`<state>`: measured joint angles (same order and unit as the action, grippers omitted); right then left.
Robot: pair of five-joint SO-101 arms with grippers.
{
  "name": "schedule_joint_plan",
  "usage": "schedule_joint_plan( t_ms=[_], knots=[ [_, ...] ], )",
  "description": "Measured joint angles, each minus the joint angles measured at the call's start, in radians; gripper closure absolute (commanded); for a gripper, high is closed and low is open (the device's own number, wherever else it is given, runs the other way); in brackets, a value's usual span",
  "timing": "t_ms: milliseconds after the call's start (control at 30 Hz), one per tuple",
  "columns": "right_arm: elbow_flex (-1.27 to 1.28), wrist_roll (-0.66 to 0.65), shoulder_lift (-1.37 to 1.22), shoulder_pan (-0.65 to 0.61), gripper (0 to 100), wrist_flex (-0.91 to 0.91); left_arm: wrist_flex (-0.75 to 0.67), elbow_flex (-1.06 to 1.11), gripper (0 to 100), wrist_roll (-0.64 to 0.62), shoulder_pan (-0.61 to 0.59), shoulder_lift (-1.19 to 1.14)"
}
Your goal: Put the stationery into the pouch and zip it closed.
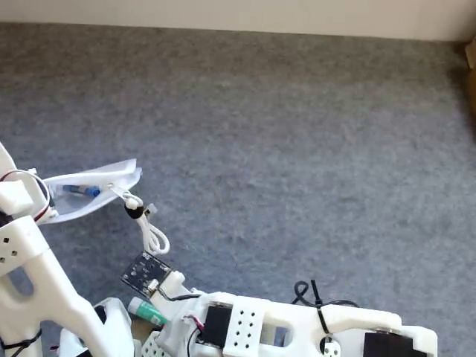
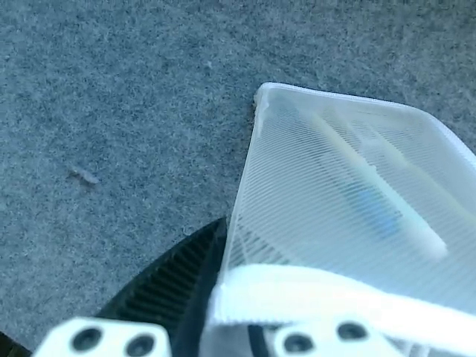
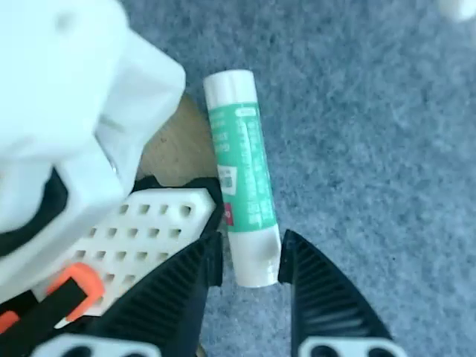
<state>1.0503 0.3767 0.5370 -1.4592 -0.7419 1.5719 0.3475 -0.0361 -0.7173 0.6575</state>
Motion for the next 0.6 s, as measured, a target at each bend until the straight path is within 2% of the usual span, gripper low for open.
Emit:
schedule_joint_plan(
  t_ms=[333, 600],
  knots=[
    [0.000, -0.012, -0.003, 0.026, 87.5, 0.000, 0.000, 0.000, 99, 0.000, 0.000, 0.000],
    [-0.029, -0.012, -0.161, 0.031, 87.6, 0.009, 0.000, 0.000, 99, 0.000, 0.000, 0.000]
  ],
)
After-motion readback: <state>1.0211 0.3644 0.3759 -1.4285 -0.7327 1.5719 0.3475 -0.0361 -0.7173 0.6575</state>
